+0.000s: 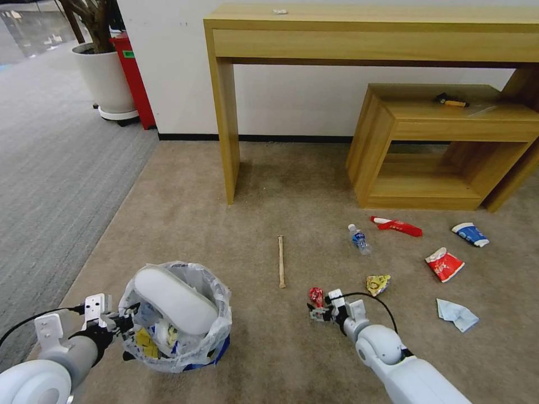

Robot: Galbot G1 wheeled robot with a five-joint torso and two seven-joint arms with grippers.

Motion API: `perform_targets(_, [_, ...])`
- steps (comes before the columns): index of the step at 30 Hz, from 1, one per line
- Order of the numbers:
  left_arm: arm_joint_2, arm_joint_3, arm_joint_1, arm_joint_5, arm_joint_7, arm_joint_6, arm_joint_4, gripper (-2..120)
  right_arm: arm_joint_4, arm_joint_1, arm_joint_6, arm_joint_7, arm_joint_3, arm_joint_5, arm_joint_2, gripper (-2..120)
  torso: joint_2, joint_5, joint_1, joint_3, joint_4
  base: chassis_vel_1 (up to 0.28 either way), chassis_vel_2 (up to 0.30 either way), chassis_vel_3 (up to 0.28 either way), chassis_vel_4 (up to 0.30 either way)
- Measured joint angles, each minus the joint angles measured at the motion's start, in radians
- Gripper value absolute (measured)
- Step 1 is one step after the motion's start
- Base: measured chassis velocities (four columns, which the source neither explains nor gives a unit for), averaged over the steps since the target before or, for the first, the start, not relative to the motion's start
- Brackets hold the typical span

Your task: Pick up the trash bin and place the garbage on the floor into it.

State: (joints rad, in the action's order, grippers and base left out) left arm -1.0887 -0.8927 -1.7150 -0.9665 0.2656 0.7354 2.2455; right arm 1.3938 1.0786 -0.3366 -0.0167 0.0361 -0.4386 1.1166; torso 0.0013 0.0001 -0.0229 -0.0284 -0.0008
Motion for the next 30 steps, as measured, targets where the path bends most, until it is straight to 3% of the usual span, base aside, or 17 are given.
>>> perform_targets(11, [0.001,0.006,0.005,0.009,-0.012,0.000,-0.007,0,-0.098,-0.058,-0.056,0.019,-0.015,-0.029,0.056,99,0.000,-0.0001,0.000,0.000,0.0001,0.000,0.000,0.000,0.000])
perform_targets(20, [0.004,0.006,0.005,0.009,-0.017,0.000,-0.011,0,-0.196,-0.106,-0.078,0.057,-0.013,-0.037,0.122,68,0.000,0.0001,0.000,0.000,0.0001,0.000,0.000,0.000,0.000])
perform_targets(23, [0.004,0.006,0.009,0.008,-0.018,0.000,-0.014,0,-0.225,-0.120,-0.077,0.055,-0.010,-0.037,0.138,54,0.000,-0.0020,0.000,0.000,-0.0014,0.000,0.000,0.000,0.000])
perform_targets(30, [0.004,0.000,0.007,0.006,-0.024,0.000,-0.015,0,-0.244,-0.126,-0.063,0.053,-0.010,-0.033,0.147,43,0.001,-0.0006,0.000,0.000,-0.0002,0.000,0.000,0.000,0.000])
